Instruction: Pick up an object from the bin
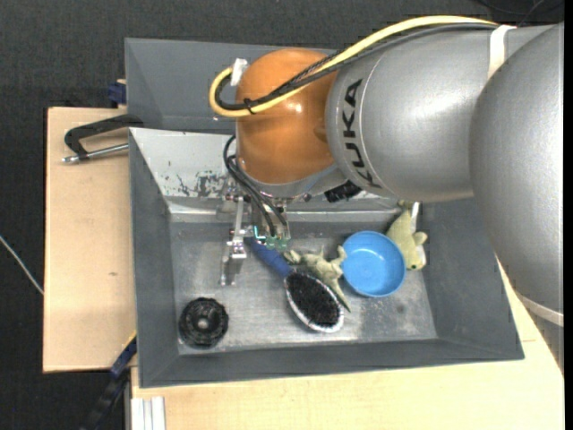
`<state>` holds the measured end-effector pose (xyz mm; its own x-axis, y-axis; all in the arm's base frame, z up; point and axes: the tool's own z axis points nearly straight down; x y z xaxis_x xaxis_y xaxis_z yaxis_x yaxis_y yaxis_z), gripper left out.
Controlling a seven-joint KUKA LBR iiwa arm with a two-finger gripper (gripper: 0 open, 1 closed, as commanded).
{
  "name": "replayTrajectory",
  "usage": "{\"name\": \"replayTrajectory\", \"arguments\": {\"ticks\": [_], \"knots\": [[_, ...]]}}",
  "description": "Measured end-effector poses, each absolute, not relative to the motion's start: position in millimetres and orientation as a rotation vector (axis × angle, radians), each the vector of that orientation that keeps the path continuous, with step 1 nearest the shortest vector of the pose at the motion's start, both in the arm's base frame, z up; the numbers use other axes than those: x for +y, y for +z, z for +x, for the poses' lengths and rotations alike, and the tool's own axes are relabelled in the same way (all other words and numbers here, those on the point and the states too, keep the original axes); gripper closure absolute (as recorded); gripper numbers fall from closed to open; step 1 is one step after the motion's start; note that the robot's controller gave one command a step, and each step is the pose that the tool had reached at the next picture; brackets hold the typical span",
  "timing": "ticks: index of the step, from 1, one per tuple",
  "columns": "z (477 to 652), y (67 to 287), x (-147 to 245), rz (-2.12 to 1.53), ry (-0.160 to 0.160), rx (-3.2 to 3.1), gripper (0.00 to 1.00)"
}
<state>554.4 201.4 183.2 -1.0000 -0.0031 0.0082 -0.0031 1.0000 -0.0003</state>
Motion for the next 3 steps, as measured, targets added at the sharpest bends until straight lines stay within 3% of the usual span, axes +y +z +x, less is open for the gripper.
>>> {"name": "replayTrajectory", "arguments": {"ticks": [1, 2, 3], "knots": [[504.3, 91, 227, 0.078, -0.011, -3.160, 0.00], [498.7, 84, 226, 0.080, -0.003, -3.143, 1.00], [537.5, 243, 187, 0.217, -0.005, -3.149, 1.00]]}}
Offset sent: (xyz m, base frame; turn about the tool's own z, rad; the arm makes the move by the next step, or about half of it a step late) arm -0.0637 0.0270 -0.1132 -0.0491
